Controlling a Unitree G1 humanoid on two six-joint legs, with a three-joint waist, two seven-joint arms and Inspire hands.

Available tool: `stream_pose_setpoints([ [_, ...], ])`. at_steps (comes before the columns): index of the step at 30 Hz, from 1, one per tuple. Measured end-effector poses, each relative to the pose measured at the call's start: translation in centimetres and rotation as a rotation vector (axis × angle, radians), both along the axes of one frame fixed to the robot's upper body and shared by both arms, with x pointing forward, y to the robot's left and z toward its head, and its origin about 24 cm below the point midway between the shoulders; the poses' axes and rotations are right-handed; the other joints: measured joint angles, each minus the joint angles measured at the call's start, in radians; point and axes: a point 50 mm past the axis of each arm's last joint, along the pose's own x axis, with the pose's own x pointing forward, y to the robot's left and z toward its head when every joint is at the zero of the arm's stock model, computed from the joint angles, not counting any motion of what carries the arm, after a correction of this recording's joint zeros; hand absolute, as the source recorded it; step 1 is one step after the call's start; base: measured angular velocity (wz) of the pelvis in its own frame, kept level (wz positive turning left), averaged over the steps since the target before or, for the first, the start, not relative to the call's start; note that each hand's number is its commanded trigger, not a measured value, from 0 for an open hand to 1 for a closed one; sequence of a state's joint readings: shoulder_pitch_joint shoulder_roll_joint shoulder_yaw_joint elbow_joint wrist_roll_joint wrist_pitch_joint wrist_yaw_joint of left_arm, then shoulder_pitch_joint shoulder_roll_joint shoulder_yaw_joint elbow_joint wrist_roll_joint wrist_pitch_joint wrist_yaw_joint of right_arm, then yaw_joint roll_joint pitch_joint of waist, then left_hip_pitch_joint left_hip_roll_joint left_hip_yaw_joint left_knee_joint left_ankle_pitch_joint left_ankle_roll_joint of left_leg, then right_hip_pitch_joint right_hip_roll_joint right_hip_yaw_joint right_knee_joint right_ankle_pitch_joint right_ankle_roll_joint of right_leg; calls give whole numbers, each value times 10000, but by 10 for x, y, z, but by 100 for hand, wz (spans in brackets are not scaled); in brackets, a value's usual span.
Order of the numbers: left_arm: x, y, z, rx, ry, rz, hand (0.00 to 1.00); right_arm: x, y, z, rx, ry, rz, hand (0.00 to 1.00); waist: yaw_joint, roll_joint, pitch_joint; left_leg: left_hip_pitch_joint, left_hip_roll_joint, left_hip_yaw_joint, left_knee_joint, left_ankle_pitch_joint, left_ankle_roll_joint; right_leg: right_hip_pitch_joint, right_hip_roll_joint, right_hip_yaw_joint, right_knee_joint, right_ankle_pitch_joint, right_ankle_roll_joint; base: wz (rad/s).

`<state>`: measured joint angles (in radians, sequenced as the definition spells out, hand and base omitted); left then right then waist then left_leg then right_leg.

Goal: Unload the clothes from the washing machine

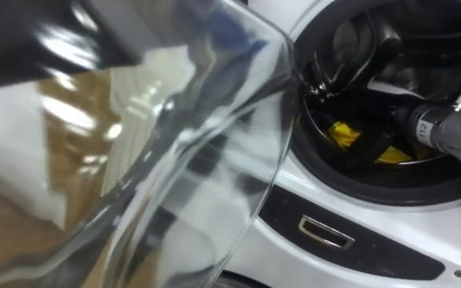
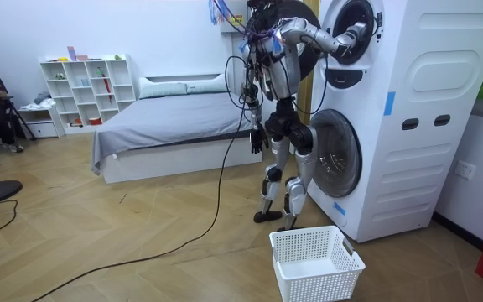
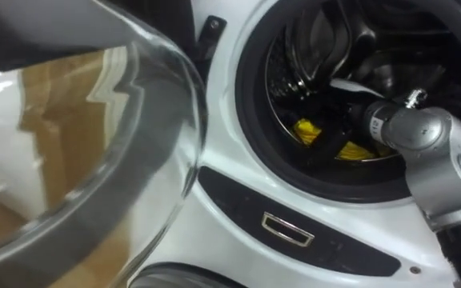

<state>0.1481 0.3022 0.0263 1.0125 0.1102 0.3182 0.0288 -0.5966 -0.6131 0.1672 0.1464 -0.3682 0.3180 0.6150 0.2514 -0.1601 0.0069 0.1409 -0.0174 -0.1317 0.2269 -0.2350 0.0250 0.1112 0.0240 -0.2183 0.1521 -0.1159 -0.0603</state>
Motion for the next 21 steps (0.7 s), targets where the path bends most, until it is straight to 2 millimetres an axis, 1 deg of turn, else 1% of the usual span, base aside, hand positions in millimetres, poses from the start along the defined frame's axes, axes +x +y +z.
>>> stream_pose_setpoints([
  [2,1,-1,0,-34,-81,-30,0,-5,8,8,-178,-546,313,100,-53,18,-7,-134,18,81,-56,5,5,-163,13,63,27,2,-20,-16],
  [3,1,-3,-1,-71,-110,-47,0,-9,13,13,-206,-879,532,100,-61,49,-17,-174,40,165,-111,18,8,-247,33,112,46,48,-61,-22],
  [6,2,-3,-1,-95,-281,-31,0,-20,25,20,-284,-1574,1135,100,-168,120,-19,-100,83,267,-269,24,9,-287,123,279,38,62,-77,-15],
  [7,3,-3,-1,-90,-396,-55,0,-22,29,22,-320,-1716,1366,100,-278,159,-7,-86,108,339,-311,23,9,-295,125,318,15,62,-77,-12],
  [9,5,-3,0,-91,-578,-101,0,-26,37,26,-426,-1907,1826,100,-321,215,-12,-87,138,475,-354,23,8,-356,161,470,17,61,-78,-21],
  [12,5,-3,-1,-124,-746,-175,0,-33,50,31,-690,-2077,2541,100,-549,231,-12,-59,188,637,-456,22,6,-422,223,602,8,62,-79,-17],
  [13,6,-4,-1,-184,-808,-187,0,-36,54,32,-817,-2122,2722,100,-566,238,-12,-36,215,696,-469,15,-6,-426,292,682,1,64,-82,-16],
  [17,8,-7,-2,-386,-1216,-132,0,-40,58,37,-1096,-2410,2869,100,-589,219,-25,-25,255,737,-539,2,-27,-483,303,734,5,61,-102,-5],
  [20,2,-6,-2,-370,-1292,87,0,-44,60,42,-1356,-2610,2956,100,-602,143,-86,-93,266,743,-571,12,-40,-616,299,757,55,68,-134,-2],
  [21,-2,-6,-2,-397,-1276,266,0,-46,61,45,-1317,-2758,2996,100,-651,138,-89,-97,269,743,-570,13,-40,-614,296,745,53,69,-135,0],
])
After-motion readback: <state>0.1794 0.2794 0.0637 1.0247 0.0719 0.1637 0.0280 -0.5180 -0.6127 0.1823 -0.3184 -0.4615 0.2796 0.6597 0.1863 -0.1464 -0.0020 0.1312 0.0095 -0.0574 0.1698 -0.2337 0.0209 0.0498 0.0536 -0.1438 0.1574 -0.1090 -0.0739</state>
